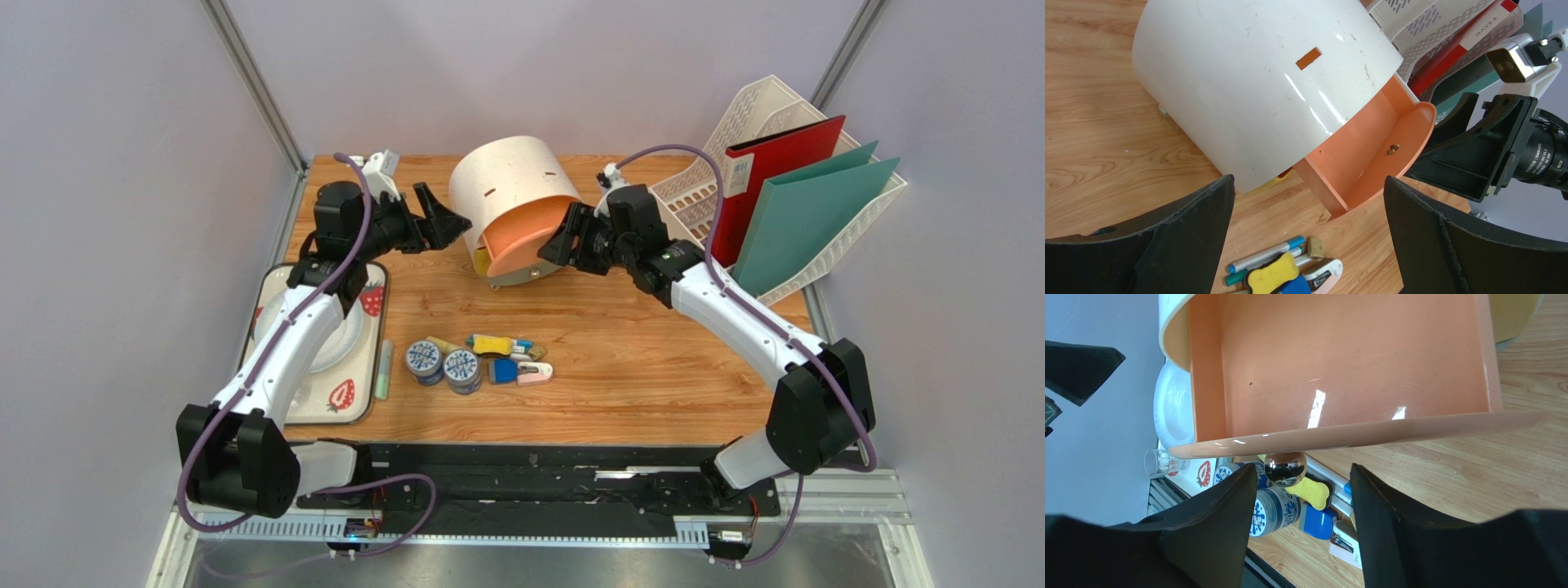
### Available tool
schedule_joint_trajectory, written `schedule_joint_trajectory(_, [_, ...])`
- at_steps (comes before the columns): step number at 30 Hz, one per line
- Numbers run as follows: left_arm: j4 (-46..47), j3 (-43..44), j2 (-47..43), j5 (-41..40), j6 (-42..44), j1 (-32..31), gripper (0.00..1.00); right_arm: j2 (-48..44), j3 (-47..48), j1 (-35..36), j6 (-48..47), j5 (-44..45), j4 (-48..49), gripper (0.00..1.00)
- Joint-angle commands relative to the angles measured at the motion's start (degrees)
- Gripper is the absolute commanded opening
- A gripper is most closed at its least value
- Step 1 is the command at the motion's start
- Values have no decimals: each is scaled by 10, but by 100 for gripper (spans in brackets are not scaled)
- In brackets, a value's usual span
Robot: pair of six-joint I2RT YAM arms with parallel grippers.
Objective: Organize the desk
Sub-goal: Open the drawer in the storage box.
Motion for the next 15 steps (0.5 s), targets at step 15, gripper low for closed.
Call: schedule_joint_trajectory(15, [-171, -69, -134, -137, 88, -2, 99, -161, -82, 2, -30, 45, -50, 78])
